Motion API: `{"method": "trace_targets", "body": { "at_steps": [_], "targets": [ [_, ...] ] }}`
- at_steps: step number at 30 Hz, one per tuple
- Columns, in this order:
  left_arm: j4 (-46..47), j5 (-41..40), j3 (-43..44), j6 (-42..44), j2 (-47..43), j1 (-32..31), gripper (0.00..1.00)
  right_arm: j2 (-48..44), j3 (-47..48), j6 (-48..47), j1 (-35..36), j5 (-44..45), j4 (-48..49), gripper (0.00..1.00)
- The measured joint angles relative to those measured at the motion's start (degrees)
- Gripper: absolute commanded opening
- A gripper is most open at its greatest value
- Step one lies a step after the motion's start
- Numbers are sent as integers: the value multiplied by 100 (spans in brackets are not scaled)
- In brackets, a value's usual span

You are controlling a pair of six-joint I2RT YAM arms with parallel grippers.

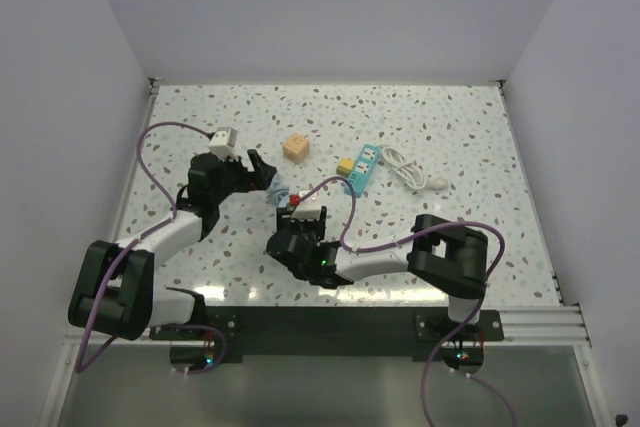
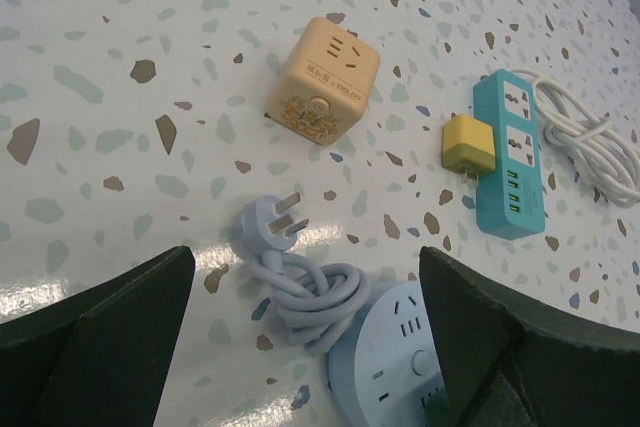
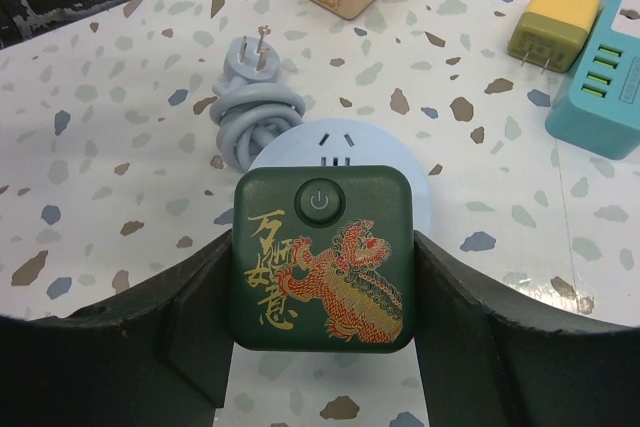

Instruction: Insert the plug

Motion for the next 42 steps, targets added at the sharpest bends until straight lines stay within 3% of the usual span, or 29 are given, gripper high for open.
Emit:
{"method": "trace_targets", "body": {
  "at_steps": [42],
  "targets": [
    [-2, 0, 0, -20, 0, 37, 100, 149, 66, 264, -85, -2, -70, 0]
  ]
}}
